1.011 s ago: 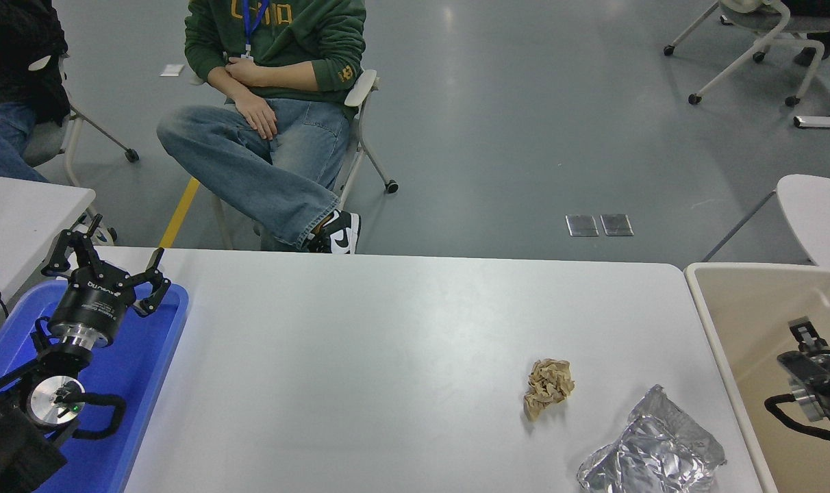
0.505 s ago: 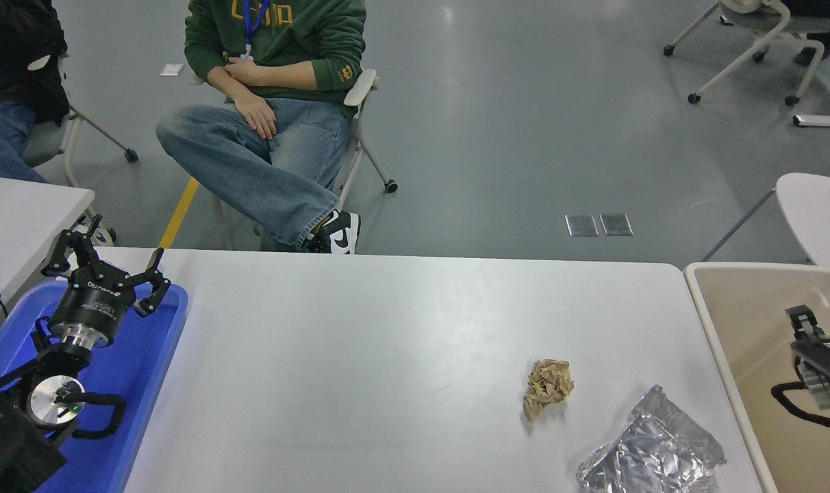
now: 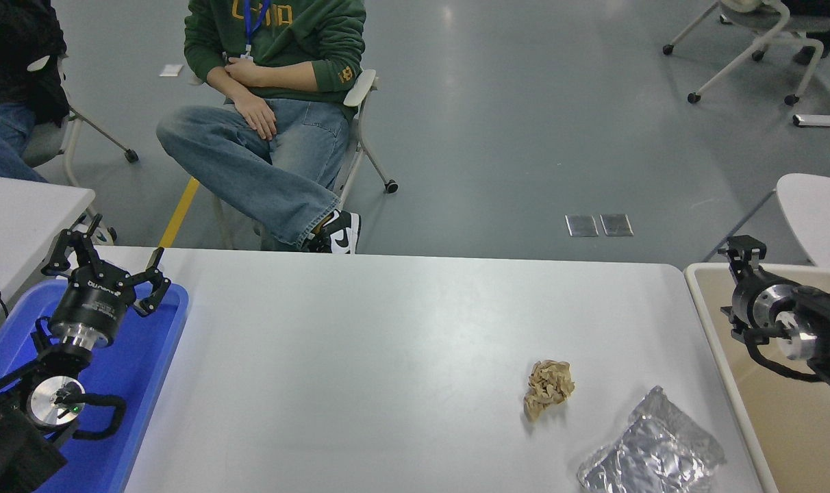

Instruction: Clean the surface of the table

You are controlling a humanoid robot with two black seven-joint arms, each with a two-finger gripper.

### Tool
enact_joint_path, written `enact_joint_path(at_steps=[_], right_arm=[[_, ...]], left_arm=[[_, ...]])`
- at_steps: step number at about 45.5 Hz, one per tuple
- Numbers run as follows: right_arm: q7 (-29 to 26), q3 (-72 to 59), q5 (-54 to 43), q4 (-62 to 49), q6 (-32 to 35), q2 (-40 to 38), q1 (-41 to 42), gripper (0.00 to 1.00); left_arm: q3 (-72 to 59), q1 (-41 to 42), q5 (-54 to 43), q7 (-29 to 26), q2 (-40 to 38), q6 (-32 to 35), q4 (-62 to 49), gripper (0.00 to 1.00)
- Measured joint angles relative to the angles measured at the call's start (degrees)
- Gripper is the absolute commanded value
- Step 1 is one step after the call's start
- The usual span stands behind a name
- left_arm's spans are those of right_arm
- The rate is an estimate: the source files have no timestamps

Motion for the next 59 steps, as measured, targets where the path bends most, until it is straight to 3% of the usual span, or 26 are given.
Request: enact_joint_path(at_steps=[29,59], right_arm=[[8.92,16.83,0.09,3.21,1.86,16.65,-7.73,1.00],[11.33,18.58,0.08,2.72,1.86,20.82,-8.96,1.00]], left_arm=[[-0.02,0.00,0.00,0.00,0.00,0.00,0.01,1.00],[-0.02,0.00,0.00,0.00,0.01,0.00,0.00,1.00]])
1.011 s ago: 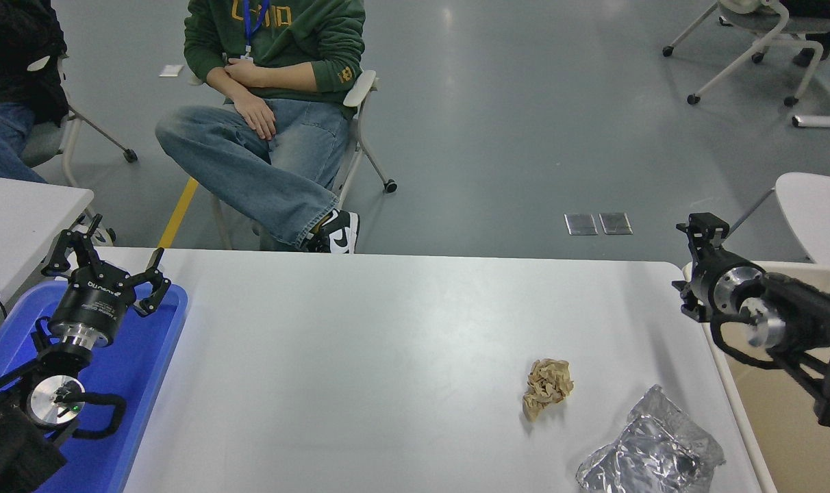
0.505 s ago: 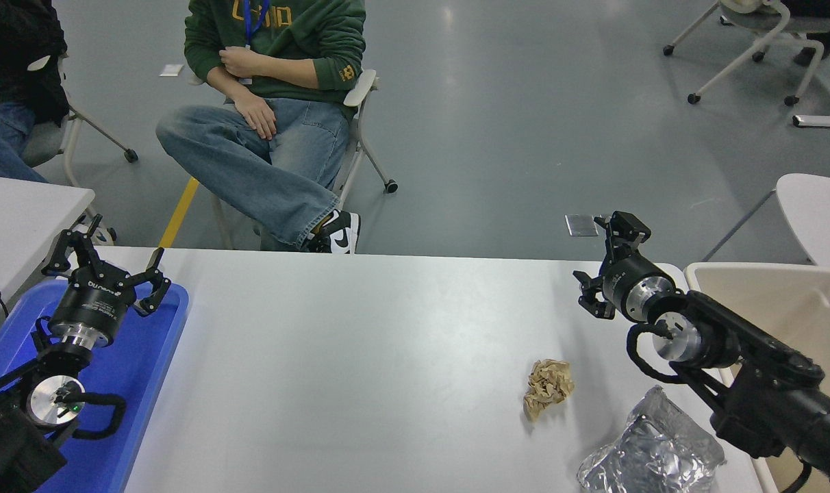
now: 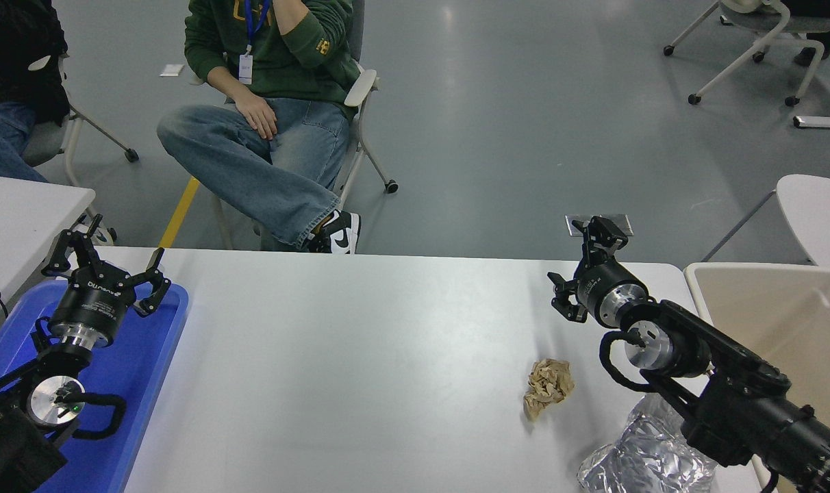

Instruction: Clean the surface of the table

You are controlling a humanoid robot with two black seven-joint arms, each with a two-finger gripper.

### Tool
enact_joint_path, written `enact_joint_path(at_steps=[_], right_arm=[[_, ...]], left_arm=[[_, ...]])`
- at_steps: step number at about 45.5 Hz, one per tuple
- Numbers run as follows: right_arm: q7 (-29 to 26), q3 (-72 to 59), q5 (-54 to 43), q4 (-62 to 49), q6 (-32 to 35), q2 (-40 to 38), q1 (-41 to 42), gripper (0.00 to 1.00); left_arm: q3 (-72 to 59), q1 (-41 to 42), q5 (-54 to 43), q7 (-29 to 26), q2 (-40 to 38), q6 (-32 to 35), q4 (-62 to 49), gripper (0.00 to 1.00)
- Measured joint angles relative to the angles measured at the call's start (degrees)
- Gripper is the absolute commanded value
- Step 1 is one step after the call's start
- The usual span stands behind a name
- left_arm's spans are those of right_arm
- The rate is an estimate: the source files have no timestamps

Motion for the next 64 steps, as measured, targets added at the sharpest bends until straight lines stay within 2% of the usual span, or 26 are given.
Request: enact_joint_path(at_steps=[31,49,64], right_arm=[[0.12,-1.30,-0.40,-0.28,0.16,-0.84,0.36,1.00],[0.11,-16.26,-2.48,1.89,1.05,-9.94,3.44,1.00],[0.11,-28.80,-8.45,9.67,1.48,-18.55,7.79,1.00]], left_arm=[[0.01,0.00,0.00,0.00,-0.01,0.00,0.00,1.00],[-0.02,0.00,0.00,0.00,-0.01,0.00,0.00,1.00],[-0.02,0.00,0.00,0.00,-0.01,0.00,0.00,1.00]])
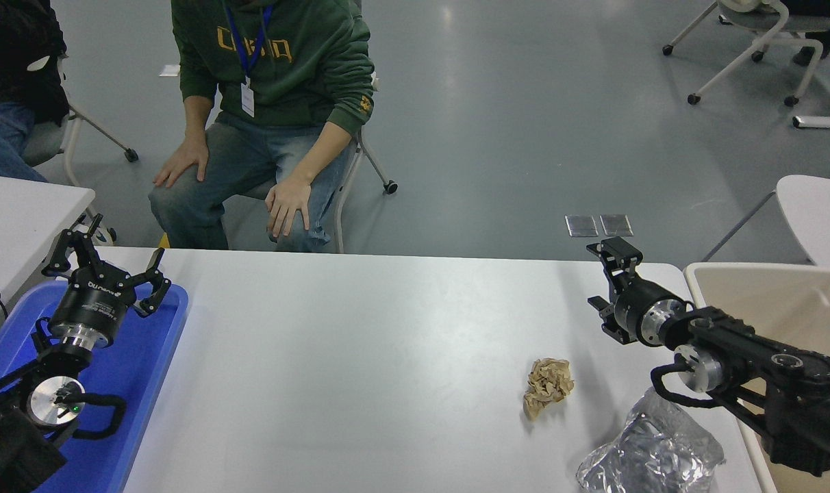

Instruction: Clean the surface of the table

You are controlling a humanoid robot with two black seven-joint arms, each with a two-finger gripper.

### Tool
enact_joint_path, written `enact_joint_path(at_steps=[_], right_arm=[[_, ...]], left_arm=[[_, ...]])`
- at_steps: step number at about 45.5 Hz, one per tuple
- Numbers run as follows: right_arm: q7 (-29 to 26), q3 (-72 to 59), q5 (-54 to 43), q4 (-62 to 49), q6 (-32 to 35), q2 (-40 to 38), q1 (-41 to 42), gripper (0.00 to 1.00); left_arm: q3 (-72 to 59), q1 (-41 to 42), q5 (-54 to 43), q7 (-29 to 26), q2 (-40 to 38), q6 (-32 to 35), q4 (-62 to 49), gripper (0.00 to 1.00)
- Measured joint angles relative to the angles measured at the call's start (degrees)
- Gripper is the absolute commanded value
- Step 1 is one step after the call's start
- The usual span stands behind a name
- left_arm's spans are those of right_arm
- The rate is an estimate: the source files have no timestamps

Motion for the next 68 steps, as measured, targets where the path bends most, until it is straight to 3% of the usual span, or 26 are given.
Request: enact_joint_path(at_steps=[13,36,68], right_arm=[[-0.24,-12.33,-5.10,6.79,0.14,-5.81,5.22,1.00],[-2.45,-35.97,-6.79,15.42,0.92,-7.13,20.69,1.00],[-3.77,-47.63,-13.15,19.75,7.60,-14.73,25.68,1.00]], left_arm=[[0.00,0.00,0.00,0.00,-0.02,0.00,0.00,1.00],[0.00,0.00,0.00,0.00,-0.02,0.00,0.00,1.00],[0.00,0.00,0.00,0.00,-0.02,0.00,0.00,1.00]])
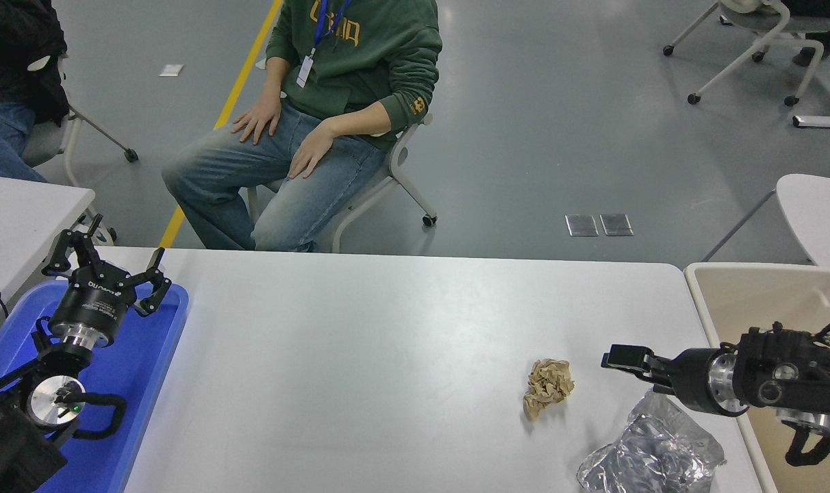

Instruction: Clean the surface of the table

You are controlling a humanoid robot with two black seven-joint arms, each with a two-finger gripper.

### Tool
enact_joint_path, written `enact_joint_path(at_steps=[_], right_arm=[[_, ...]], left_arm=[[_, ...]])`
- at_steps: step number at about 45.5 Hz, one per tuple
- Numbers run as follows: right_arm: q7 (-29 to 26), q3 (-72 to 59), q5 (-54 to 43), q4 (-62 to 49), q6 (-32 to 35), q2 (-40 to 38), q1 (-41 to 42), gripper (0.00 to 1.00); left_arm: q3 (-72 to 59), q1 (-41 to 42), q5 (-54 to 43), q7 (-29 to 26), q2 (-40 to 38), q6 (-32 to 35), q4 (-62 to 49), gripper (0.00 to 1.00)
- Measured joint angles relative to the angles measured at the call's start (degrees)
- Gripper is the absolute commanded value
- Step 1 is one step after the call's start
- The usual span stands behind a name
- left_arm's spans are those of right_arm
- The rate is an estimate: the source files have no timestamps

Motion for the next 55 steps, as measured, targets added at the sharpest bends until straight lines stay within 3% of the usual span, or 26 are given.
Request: enact_joint_path(at_steps=[17,55], right_arm=[[-0.93,-3.70,-0.19,2.21,1.36,-1.50,0.85,1.00],[-7.98,-1.55,9.90,0.18,0.91,8.13,-2.29,0.99]], left_arm=[[0.00,0.00,0.00,0.00,0.00,0.00,0.00,1.00],[0.00,0.00,0.00,0.00,0.00,0.00,0.00,1.00]])
